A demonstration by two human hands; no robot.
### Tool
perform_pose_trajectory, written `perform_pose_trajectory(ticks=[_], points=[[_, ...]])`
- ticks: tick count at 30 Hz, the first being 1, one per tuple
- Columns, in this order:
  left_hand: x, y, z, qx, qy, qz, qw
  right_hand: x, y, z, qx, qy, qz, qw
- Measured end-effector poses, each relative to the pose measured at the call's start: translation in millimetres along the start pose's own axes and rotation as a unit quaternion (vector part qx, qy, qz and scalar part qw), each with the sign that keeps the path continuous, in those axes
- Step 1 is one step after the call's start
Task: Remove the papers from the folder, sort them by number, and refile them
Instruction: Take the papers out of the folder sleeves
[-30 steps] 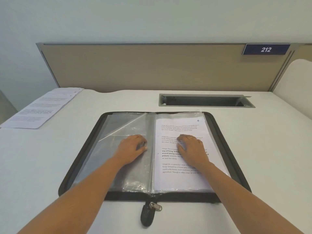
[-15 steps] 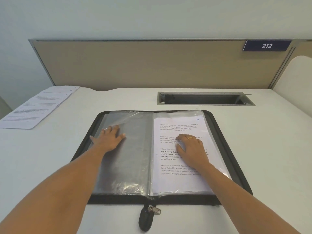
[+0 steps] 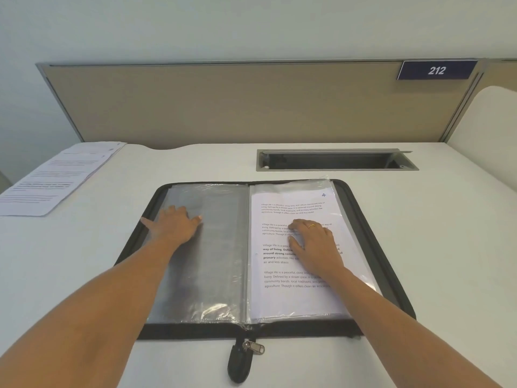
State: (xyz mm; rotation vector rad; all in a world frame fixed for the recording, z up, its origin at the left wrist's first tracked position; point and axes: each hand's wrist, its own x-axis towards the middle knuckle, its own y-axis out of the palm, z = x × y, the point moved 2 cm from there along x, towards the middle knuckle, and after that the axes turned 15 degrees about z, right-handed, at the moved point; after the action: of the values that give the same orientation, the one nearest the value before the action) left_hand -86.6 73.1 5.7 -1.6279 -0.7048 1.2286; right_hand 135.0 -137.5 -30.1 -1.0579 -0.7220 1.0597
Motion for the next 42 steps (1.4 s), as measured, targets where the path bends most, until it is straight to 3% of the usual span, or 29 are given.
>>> perform_pose_trajectory(ticks=[5, 10, 13, 28, 32, 38, 42], points=[[-16.4, 15.9, -54.3, -0.032, 0.161, -0.043, 0.986, -1.3, -0.5, 1.1, -0.007, 0.008, 0.021, 1.0], [-30.6, 39.4, -90.6, -0.001, 0.292, 0.021, 0.956, 0.8, 2.9, -0.2, -0.036, 0.031, 0.115, 0.992], [-33.0, 51.4, -92.7, 0.026, 0.296, 0.037, 0.954, 1.6, 2.3, 0.8, -0.034, 0.032, 0.124, 0.991], [-36.6, 38.8, -96.4, -0.003, 0.276, -0.034, 0.961, 16.6, -24.7, 0.4, -0.052, 0.021, 0.066, 0.996], [-30.5, 35.3, -107.2, -0.012, 0.276, -0.036, 0.96, 41.1, -43.1, -12.6, -0.072, 0.05, 0.098, 0.991], [-11.4, 32.5, -123.7, -0.003, 0.281, 0.02, 0.96, 69.9, -58.5, -36.3, -0.099, 0.094, 0.153, 0.979], [2.3, 24.7, -131.6, -0.001, 0.28, 0.027, 0.96, 86.4, -66.7, -45.0, -0.065, 0.106, 0.186, 0.975]])
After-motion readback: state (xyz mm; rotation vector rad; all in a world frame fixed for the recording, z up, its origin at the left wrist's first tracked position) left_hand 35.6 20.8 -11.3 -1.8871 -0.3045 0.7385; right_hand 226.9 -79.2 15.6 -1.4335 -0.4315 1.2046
